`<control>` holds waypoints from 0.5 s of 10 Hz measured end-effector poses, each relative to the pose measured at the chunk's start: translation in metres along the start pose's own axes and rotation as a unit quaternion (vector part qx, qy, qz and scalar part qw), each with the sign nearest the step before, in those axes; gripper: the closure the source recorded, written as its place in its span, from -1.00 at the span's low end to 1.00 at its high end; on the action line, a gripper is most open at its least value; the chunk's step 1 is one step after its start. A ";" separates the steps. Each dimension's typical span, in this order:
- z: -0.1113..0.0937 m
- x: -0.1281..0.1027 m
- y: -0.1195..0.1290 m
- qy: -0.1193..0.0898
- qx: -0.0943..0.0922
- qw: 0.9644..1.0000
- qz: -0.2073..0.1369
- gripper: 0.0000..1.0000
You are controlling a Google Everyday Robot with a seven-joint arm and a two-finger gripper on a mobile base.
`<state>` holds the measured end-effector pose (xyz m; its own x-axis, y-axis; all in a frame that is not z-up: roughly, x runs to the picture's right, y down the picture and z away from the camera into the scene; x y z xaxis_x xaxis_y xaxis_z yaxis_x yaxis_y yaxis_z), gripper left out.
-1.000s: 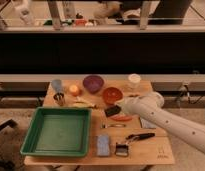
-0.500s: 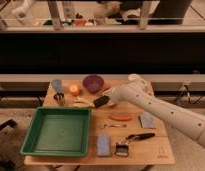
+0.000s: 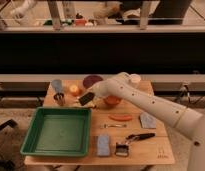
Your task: Place eraser in metal cup
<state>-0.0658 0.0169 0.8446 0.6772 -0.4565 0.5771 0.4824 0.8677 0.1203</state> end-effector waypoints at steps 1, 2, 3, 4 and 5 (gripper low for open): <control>0.006 0.001 -0.011 -0.006 0.003 1.000 -0.006 1.00; 0.009 0.005 -0.017 -0.010 0.005 1.000 -0.008 1.00; 0.011 0.007 -0.023 -0.014 0.007 1.000 -0.011 1.00; 0.014 0.002 -0.028 -0.019 0.007 1.000 -0.015 1.00; 0.018 -0.005 -0.032 -0.025 0.008 0.999 -0.018 1.00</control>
<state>-0.0952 -0.0048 0.8524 0.6308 -0.4782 0.6111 0.4973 0.8536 0.1547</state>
